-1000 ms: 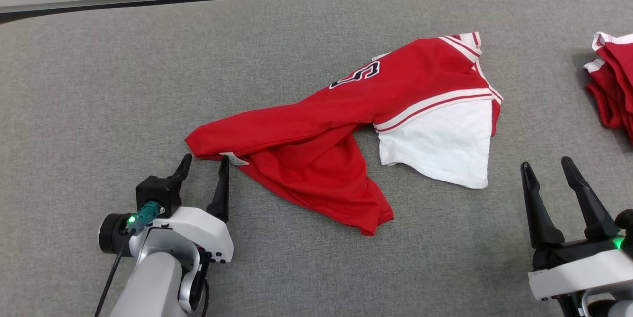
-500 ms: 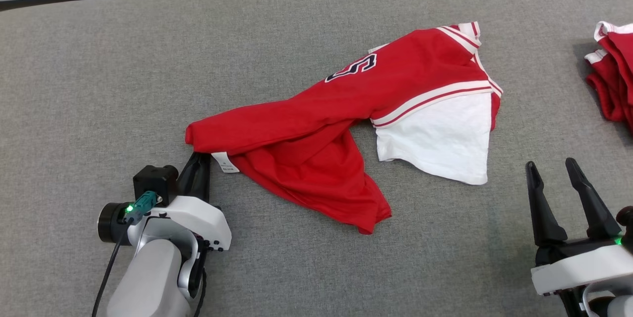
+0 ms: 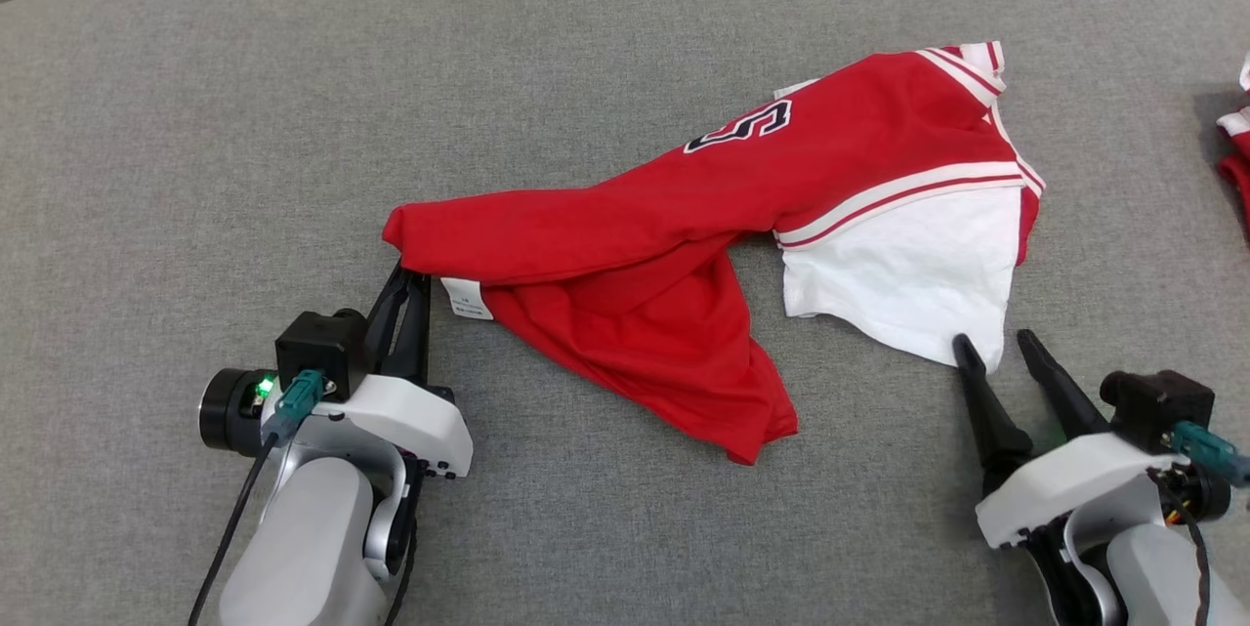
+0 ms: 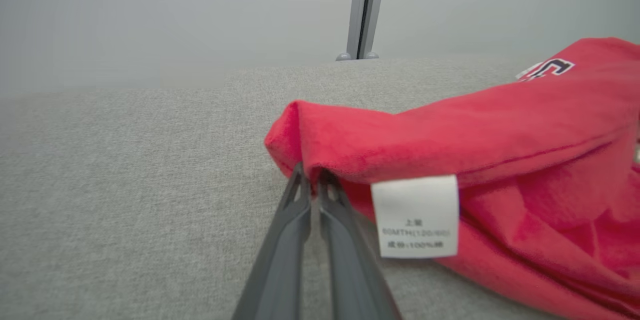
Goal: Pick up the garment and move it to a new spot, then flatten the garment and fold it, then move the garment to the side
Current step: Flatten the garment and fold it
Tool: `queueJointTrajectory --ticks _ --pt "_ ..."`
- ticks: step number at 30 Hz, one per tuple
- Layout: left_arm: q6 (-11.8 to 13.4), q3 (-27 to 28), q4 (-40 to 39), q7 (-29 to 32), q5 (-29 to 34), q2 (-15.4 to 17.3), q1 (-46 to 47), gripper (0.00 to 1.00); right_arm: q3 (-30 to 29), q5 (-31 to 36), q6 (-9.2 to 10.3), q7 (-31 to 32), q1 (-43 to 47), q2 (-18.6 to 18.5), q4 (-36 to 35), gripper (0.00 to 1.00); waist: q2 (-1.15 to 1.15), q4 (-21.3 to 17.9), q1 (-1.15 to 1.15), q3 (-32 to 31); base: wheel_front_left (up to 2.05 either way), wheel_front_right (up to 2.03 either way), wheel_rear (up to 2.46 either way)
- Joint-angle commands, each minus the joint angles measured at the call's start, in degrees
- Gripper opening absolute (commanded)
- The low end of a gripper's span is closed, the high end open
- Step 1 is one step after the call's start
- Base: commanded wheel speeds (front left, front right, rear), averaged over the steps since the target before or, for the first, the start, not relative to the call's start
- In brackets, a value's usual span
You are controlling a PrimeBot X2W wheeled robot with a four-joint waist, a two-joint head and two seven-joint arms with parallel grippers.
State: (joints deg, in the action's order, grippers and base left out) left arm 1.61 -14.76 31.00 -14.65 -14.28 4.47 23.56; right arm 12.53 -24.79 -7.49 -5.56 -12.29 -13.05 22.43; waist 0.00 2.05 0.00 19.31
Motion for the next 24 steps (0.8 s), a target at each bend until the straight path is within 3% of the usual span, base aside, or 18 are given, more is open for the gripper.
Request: queueJointTrajectory --ticks 1,2,3,8,13,24 --pt "0.5 -0.2 -0.8 -0.2 0.5 0.5 -0.7 0.00 1.5 -0.7 0.00 0.8 -1.0 -0.1 2.8 0.38 0.00 0.3 0.00 0.3 0.00 0.00 0.00" --pt "0.5 -0.2 -0.8 -0.2 0.5 0.5 -0.7 0.00 1.5 -0.7 0.00 0.8 -1.0 -0.1 2.8 0.38 0.00 0.3 0.00 0.3 0.00 0.00 0.00" --pt "0.5 -0.3 -1.3 -0.2 0.7 0.7 -0.8 0.00 2.0 -1.2 0.00 0.5 -1.7 -0.1 3.9 0.00 0.00 0.5 0.00 0.3 0.00 0.00 0.00" --pt "1.3 -0.5 -4.3 0.2 1.1 1.7 -1.8 0.00 2.5 -2.9 0.00 -2.6 -3.8 -1.5 5.8 0.00 0.00 0.8 0.00 0.4 0.00 0.00 0.00" --pt "2.5 -0.1 -9.6 1.3 1.4 3.3 -3.0 0.00 -1.3 -2.5 0.04 -7.1 -5.2 -4.1 1.7 0.00 0.00 0.8 0.00 0.0 0.00 0.00 0.00" --pt "4.3 0.9 -29.0 7.2 2.0 7.1 -3.1 0.00 -13.6 3.9 0.02 -7.9 -9.5 -9.6 -20.2 0.00 0.00 0.3 0.00 -2.0 0.00 0.00 0.00"
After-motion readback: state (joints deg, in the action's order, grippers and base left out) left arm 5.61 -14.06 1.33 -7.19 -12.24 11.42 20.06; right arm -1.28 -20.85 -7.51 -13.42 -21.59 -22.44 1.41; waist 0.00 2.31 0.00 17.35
